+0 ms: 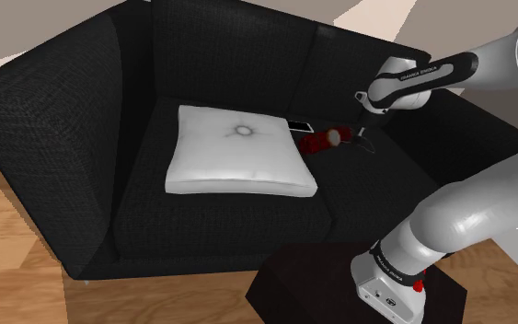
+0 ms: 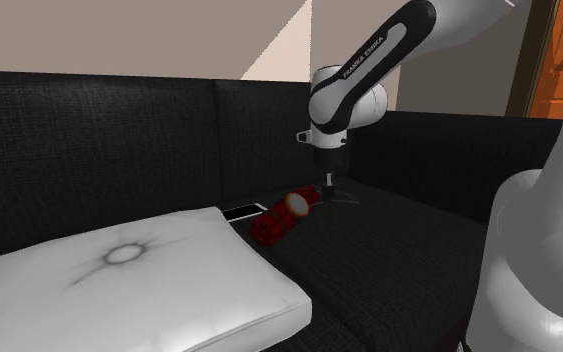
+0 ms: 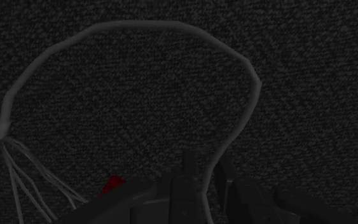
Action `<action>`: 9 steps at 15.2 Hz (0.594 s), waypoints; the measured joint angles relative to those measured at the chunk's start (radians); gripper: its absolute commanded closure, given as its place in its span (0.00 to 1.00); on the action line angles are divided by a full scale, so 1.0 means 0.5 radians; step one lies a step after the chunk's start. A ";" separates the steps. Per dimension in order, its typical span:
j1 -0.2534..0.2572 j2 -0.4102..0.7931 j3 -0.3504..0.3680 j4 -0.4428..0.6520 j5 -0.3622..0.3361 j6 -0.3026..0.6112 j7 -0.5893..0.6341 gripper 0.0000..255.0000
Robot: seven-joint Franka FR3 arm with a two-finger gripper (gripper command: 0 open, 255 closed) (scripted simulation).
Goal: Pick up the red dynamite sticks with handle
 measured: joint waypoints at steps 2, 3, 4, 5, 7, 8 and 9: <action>-0.003 -0.035 0.010 0.026 -0.005 -0.060 0.004 1.00; -0.003 -0.051 0.018 0.043 -0.006 -0.093 0.008 1.00; -0.004 -0.066 0.023 0.055 -0.008 -0.119 0.010 1.00; -0.006 -0.082 0.026 0.070 -0.010 -0.150 0.008 1.00; -0.008 -0.124 0.042 0.095 -0.015 -0.215 0.017 1.00; -0.008 -0.134 0.046 0.115 -0.013 -0.245 0.015 1.00; -0.010 -0.158 0.055 0.125 -0.017 -0.279 0.020 1.00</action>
